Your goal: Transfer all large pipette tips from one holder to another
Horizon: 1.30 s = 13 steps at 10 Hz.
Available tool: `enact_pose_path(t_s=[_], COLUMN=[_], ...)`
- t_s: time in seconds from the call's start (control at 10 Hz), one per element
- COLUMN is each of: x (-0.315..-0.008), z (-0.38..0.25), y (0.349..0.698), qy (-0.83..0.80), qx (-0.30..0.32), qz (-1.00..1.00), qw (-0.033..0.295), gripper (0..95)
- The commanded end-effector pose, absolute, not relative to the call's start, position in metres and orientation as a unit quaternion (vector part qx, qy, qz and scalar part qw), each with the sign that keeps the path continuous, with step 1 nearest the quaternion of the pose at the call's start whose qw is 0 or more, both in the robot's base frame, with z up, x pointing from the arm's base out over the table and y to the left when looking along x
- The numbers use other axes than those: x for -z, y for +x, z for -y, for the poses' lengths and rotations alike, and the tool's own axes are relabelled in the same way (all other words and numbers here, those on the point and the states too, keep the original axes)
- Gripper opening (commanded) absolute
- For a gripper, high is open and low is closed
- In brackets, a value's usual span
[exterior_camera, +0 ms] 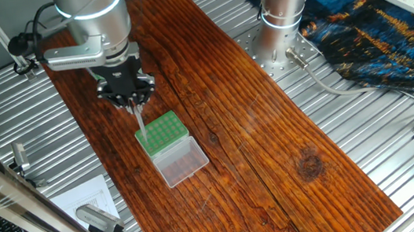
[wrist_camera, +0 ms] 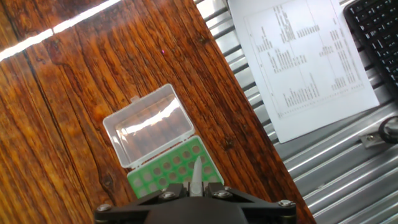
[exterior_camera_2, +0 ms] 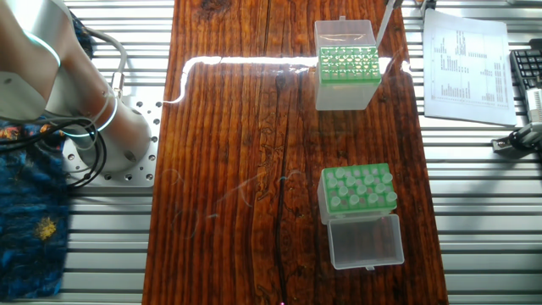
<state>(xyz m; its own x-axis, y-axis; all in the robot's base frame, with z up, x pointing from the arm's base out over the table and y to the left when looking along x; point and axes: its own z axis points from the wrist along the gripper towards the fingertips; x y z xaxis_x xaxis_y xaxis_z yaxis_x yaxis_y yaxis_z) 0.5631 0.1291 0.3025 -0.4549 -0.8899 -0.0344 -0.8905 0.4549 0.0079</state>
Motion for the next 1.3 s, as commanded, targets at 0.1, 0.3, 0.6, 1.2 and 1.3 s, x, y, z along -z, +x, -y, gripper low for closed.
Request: enact_pose_path(t_s=[0.1, 0.3, 0.6, 1.2, 1.3], x=[-0.3027, -0.3022, -0.2999, -0.2949, -0.2939], z=[-0.1291, -0.1295, -0.132, -0.1366, -0.1374], y=[0.5618, 0.5618, 0.5623, 0.5628, 0.5629], qy=[-0.52, -0.517, -0.514, -0.512, -0.512], qx=[-0.012, -0.012, -0.013, -0.011, -0.01], qz=[-0.854, -0.856, -0.858, -0.859, -0.859], qw=[0.012, 0.01, 0.008, 0.011, 0.01], gripper=[0.0, 0.0, 0.0, 0.0, 0.0])
